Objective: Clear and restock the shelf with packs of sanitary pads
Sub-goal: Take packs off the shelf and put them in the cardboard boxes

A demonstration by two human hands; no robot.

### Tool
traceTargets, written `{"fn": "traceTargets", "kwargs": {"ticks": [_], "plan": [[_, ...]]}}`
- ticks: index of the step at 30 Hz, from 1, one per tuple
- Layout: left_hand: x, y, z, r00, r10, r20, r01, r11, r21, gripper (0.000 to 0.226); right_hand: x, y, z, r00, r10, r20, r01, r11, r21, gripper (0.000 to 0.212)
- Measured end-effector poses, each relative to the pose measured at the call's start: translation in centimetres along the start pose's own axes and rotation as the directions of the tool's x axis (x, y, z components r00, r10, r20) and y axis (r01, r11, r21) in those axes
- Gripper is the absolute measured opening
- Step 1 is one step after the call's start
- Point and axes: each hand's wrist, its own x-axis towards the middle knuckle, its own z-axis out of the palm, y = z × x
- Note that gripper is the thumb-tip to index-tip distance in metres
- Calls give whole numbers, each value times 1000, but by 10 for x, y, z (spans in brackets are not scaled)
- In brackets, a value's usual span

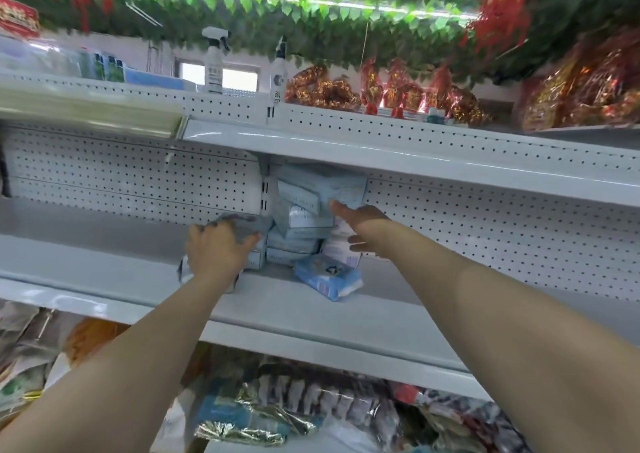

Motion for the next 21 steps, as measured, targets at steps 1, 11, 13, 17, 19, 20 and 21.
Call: {"fn": "traceTargets", "kwargs": {"ticks": [1,11,13,17,19,20,21], "plan": [[3,-3,-1,999,-47,-11,47,999,0,71,3,-8,5,1000,15,-6,-14,1000,7,89],[33,-38,12,930,-336,146,352,931,-100,83,53,-37,21,992,-112,64,99,979,176,100],[45,-38,14,915,-355,193,378,921,-95,88,68,-43,22,997,-81,14,75,972,223,115],[63,-37,15,878,-423,224,453,885,-106,87,71,-46,30,965,-262,30,259,963,78,88],[65,-37,16,869,-441,224,471,876,-101,89,64,-34,34,955,-288,67,278,952,131,57],[65,-38,18,869,-442,221,471,876,-101,88,62,-32,35,967,-252,38,240,952,192,49],[65,-38,19,874,-435,216,463,881,-101,86,66,-32,36,986,-164,27,149,944,294,41]]}}
